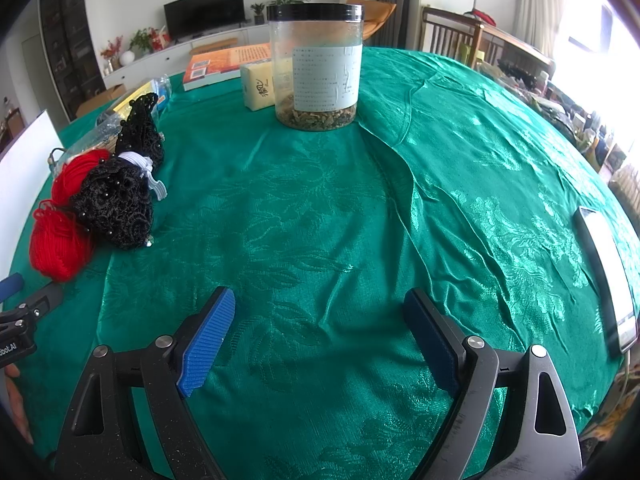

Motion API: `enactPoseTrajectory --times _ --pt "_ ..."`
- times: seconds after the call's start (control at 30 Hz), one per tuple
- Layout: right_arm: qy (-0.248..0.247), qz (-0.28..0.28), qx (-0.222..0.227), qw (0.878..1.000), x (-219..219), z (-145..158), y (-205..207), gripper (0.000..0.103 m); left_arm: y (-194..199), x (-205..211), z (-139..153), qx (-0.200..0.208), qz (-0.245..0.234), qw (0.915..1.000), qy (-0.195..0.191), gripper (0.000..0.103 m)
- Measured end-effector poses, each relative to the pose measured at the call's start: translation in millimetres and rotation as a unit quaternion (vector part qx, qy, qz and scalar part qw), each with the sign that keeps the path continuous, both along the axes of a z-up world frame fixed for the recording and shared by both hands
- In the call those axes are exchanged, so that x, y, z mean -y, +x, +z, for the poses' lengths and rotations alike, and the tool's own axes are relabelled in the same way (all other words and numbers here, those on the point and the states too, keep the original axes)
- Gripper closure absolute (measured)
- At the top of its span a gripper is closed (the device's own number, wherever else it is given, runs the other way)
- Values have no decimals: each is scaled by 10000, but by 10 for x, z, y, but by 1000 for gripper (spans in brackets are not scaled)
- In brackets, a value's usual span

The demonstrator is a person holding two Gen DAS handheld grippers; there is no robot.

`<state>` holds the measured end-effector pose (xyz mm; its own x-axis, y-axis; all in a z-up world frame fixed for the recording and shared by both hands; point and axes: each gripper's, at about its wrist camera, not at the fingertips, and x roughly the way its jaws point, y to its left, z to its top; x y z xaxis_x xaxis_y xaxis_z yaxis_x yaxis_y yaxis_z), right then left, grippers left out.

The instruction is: Organize soft objects

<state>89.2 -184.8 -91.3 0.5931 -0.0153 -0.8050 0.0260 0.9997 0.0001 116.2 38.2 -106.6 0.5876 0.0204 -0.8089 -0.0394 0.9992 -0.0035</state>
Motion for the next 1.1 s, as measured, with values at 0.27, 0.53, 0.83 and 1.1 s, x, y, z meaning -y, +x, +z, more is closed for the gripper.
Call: enactPoseTrajectory --times 0.27,0.53,0.83,1.1 --pt "1 0 2 10000 0 -1 0 15 0 0 0 0 1 10000 -5 0" --pt "2 3 1 10000 2 -2 -1 15 -10 12 5 -9 -179 9998 -7 0" --pt "0 3 1 10000 3 -3 -2 15 -43 14 10 -10 -450 9990 -8 0" --pt "0 8 -2 10000 3 -3 -3 14 -44 24 10 -9 -448 9990 2 0"
